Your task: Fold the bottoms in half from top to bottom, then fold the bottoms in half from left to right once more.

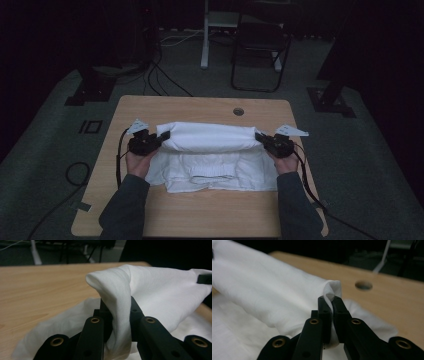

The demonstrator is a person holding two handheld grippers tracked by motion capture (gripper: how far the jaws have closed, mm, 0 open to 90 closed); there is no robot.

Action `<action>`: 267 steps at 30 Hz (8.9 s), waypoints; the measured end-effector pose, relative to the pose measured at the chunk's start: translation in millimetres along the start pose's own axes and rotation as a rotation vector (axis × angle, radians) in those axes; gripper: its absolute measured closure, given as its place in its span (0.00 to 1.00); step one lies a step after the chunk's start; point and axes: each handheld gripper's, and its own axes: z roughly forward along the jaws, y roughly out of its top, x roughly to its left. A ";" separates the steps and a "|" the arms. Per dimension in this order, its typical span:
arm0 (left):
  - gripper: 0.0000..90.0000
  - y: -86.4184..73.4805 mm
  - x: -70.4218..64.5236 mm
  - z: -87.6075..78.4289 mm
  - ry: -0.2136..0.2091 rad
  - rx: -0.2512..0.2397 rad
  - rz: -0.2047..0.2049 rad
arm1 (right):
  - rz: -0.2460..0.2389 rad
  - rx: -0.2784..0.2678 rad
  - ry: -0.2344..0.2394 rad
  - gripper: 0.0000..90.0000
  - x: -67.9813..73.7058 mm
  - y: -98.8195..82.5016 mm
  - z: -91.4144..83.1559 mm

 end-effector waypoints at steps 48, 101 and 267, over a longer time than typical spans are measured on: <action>0.77 -107.0 -55.9 15.1 0.125 0.352 0.235 | -0.059 0.316 -0.003 0.69 72.4 -91.9 11.1; 0.65 -104.3 5.1 7.6 0.346 0.244 -0.056 | -0.050 0.286 0.049 0.63 82.7 -96.8 10.7; 0.61 28.8 -102.0 25.0 0.046 0.040 0.196 | 0.054 0.240 0.115 0.94 31.2 -28.7 58.9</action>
